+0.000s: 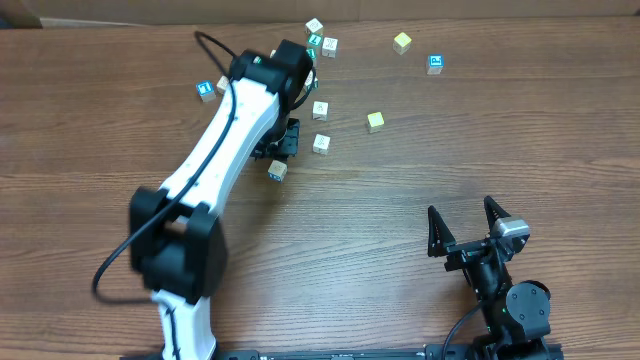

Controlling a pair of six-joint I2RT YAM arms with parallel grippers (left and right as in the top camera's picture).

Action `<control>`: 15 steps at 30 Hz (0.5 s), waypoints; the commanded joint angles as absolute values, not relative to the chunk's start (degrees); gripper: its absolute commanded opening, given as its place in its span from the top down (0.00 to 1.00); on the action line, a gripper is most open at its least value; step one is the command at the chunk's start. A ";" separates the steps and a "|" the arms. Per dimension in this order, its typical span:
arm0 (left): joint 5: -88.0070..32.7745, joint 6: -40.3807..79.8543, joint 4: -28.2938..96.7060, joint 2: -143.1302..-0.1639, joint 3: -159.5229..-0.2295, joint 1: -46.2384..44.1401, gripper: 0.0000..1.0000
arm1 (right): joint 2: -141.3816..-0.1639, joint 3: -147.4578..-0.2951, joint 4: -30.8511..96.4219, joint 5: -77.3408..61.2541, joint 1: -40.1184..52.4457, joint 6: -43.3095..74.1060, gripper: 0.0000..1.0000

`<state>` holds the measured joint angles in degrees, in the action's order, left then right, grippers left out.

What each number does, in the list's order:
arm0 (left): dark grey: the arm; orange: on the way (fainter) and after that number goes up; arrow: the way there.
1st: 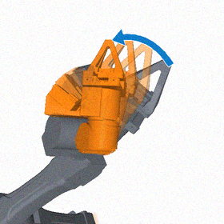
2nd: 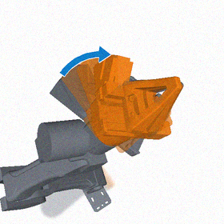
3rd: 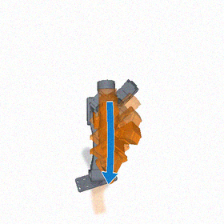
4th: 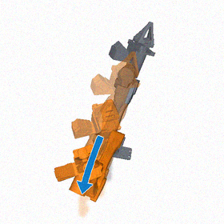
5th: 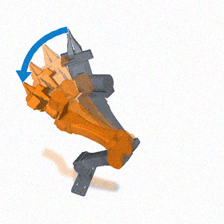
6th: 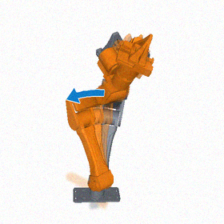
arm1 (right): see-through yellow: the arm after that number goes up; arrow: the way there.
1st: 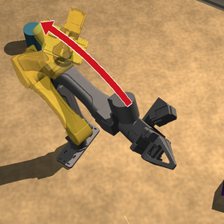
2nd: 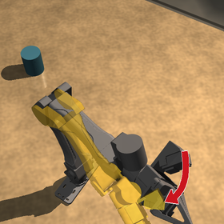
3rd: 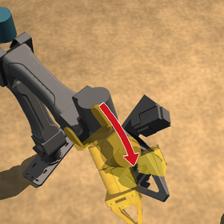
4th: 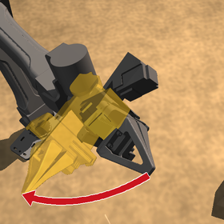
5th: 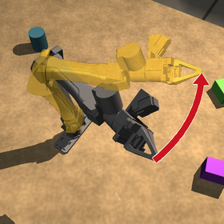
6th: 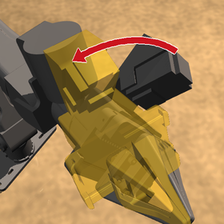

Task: Form a horizontal line
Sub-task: 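Grasp the red-topped '4' block with the left gripper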

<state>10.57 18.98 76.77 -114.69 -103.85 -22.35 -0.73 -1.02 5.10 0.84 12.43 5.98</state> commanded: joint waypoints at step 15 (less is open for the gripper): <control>8.19 16.64 42.85 -106.56 -75.90 -20.64 0.58 | -0.16 -0.47 4.73 0.95 12.69 5.72 0.00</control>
<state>8.86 17.78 44.36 -105.91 -76.27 -21.10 -0.73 -1.02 5.13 0.84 12.43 5.96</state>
